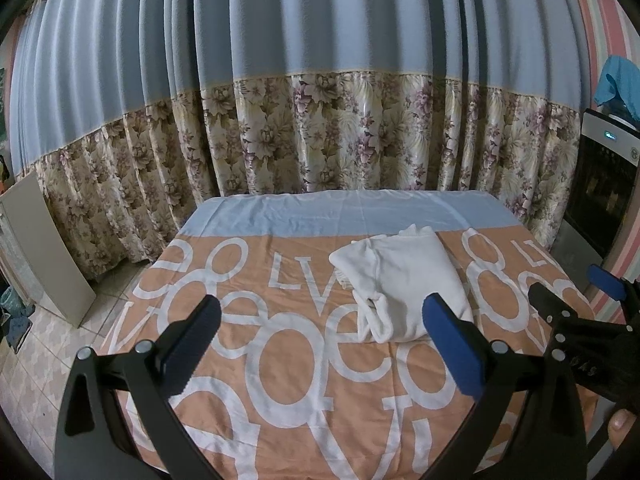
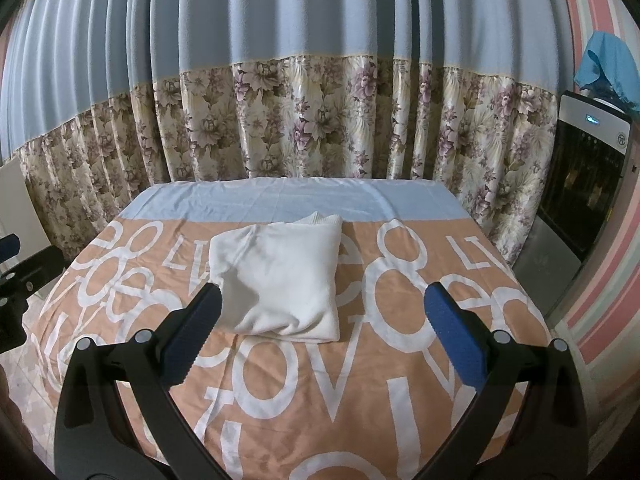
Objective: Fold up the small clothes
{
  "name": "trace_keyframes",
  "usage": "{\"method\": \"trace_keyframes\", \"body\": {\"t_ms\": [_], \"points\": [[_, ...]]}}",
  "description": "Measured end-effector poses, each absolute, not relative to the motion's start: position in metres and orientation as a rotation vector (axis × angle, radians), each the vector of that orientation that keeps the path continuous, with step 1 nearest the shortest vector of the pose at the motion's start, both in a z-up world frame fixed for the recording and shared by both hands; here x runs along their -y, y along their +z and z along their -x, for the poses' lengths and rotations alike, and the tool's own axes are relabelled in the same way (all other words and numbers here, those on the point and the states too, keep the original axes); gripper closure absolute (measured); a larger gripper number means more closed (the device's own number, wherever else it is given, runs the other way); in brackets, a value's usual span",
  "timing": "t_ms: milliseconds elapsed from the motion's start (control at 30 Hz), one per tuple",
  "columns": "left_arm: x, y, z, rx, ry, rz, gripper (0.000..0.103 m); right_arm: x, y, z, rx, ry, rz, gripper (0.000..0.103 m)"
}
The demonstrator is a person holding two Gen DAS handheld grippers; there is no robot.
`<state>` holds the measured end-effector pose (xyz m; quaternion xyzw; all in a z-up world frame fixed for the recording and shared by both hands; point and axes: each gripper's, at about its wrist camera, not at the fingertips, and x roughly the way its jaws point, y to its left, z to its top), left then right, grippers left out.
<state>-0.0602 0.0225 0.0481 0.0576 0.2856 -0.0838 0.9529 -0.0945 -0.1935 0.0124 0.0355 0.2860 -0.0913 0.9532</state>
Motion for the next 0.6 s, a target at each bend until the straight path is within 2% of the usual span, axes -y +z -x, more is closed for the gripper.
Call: {"method": "trace_keyframes", "body": {"t_ms": [600], "points": [[-0.031, 0.059, 0.058, -0.562, -0.163, -0.131, 0.002, 0.199, 0.007, 0.091, -0.587, -0.18, -0.032, 0.003]]}}
